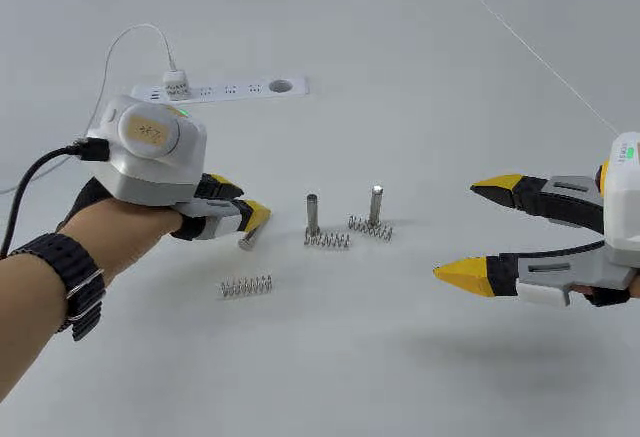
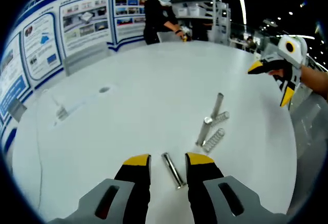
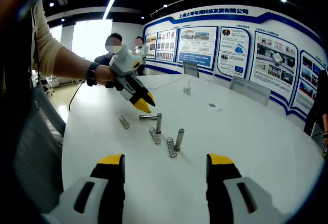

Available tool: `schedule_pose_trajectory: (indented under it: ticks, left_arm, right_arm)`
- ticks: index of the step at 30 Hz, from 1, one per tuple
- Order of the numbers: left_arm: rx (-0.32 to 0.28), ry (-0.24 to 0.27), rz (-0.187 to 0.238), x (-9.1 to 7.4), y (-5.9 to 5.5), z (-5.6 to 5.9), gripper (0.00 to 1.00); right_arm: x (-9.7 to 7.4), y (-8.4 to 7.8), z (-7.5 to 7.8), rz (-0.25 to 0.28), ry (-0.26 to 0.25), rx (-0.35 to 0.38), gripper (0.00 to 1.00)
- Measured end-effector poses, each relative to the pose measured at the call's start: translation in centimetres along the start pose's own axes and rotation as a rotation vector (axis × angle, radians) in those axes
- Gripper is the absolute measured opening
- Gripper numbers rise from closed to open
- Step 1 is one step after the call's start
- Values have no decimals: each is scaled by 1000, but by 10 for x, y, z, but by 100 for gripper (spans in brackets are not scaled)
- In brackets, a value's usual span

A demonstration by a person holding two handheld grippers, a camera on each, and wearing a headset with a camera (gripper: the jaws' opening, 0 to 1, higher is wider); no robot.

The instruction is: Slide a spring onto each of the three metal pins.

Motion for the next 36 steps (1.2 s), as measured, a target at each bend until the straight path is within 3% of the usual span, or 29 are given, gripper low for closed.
schedule_pose_trajectory:
  ticks: [9,15,24,36]
  left_arm:
    - [-10,9,-44,10,-1,3,22]
    - [-13,26,-97,16,-7,3,18]
    - [-15,37,-135,23,-10,2,15]
    - [-62,71,-195,29,-16,-1,13]
  right_arm:
    - [0,-1,-1,-7,4,-4,66]
    - [0,-1,-1,-6,1,-4,66]
    - [0,-2,0,-10,1,-4,66]
    - [-1,-5,1,-16,-1,-4,66]
Point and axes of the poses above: the centre of the closed fingertips' face, and the gripper's own axes: x roughly forward along the fingers, z roughly to its right, y roughly out of its top, the point moved 3 cm from there along -x, roughly backward along the fingers, and after that the axes turned 8 degrees about z, right-handed, at the moved point
